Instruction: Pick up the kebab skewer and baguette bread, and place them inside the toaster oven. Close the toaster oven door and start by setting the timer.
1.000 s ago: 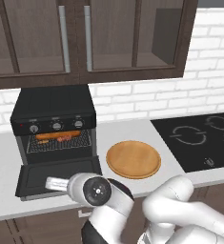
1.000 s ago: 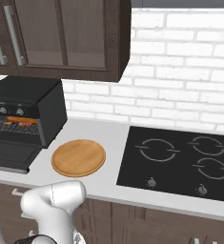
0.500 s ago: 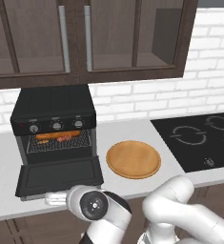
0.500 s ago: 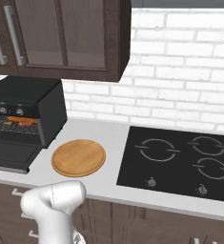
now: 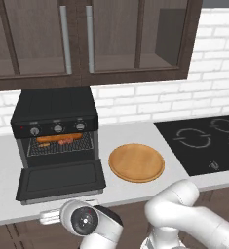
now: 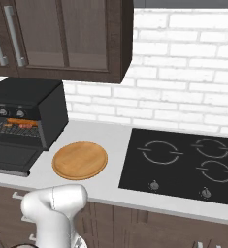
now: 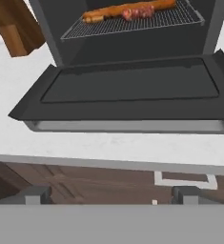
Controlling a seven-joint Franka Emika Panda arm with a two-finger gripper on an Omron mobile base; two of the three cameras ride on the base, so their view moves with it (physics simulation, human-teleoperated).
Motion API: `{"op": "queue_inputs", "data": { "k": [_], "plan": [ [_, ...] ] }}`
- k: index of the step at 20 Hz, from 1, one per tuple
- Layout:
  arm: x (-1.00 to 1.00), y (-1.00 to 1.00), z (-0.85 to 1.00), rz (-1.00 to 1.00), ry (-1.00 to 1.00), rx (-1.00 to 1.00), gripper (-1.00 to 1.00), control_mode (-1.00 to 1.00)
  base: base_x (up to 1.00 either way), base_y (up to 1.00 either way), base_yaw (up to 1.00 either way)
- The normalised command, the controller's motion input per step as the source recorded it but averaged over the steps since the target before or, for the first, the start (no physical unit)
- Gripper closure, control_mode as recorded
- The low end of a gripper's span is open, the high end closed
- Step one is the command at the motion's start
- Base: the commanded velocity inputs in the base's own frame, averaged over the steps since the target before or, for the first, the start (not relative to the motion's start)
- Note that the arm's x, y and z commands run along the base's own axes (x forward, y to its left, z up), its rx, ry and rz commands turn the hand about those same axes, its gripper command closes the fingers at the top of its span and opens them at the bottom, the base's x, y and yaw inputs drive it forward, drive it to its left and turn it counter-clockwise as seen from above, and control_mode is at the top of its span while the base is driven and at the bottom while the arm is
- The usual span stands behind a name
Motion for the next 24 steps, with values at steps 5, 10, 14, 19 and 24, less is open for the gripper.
{"op": "queue_inputs", "data": {
  "k": [5, 10, 14, 19, 24],
  "plan": [
    [0.30, 0.08, -0.02, 0.00, -0.01, 0.00, -1.00, -1.00, 0.00, 0.00, 0.00],
    [0.29, 0.00, -0.05, 0.00, -0.04, 0.00, -1.00, -1.00, 0.00, 0.00, 0.00],
    [0.01, 0.00, -0.49, -0.02, -0.03, -0.02, -1.00, -1.00, 0.00, 0.00, 0.00],
    [0.05, 0.00, -0.53, 0.00, 0.00, 0.00, -1.00, -1.00, 0.00, 0.00, 0.00],
    [0.42, 0.00, 0.00, 0.00, -0.03, 0.00, -1.00, -1.00, 0.00, 0.00, 0.00]
  ]
}}
